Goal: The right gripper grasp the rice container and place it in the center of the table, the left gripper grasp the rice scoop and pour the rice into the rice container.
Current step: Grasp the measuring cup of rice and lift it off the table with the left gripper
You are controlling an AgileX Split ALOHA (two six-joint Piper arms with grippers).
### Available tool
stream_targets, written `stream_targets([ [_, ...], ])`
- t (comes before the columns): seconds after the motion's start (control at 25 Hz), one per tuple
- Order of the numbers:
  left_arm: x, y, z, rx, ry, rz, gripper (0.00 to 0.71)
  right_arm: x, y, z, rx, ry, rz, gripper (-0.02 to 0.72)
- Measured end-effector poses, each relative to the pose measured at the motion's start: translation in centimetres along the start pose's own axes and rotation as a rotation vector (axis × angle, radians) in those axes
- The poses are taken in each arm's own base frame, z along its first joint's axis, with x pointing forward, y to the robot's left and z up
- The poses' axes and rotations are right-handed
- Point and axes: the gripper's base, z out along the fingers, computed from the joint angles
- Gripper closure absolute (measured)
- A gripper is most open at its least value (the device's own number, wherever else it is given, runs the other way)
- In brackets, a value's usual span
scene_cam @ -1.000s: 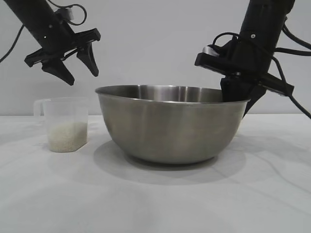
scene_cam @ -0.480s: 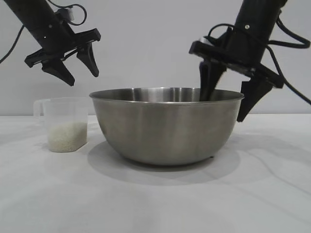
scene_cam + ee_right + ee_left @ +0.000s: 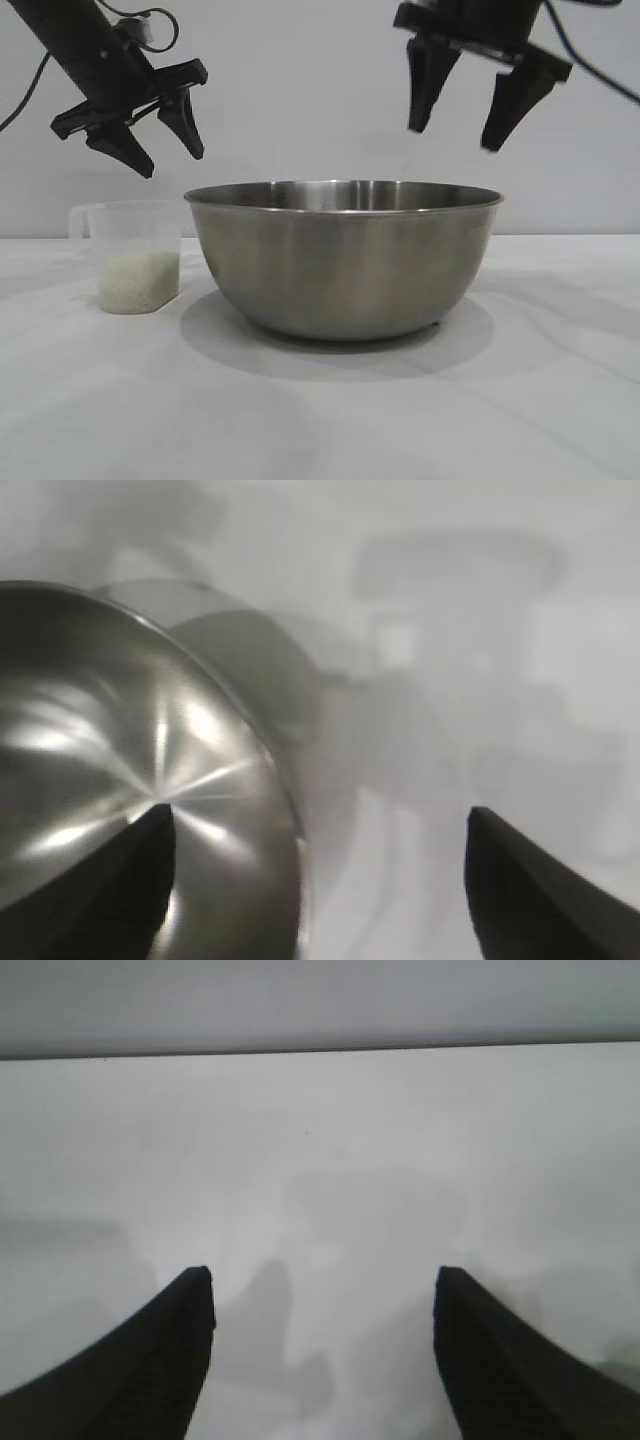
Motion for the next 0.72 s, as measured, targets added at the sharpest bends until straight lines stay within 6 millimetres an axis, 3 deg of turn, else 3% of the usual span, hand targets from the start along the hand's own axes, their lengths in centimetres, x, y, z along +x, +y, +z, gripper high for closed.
stream_targets([
  [0.24,0.0,0.0,0.0,0.0,0.0,0.0,0.291,1.6,-4.1,-4.7,0.037,-0.089,0.113,0.192],
  [0.44,0.0,0.0,0.0,0.0,0.0,0.0,0.291,5.1,-6.1,-7.0,0.061,-0.085,0.195,0.192],
  [0.56,0.0,0.0,0.0,-0.004,0.002,0.008,0.291,7.6,-6.4,-7.6,0.064,-0.055,0.228,0.192],
  [0.72,0.0,0.1,0.0,-0.007,0.003,0.014,0.291,10.9,-5.0,-7.7,0.035,-0.012,0.242,0.192],
])
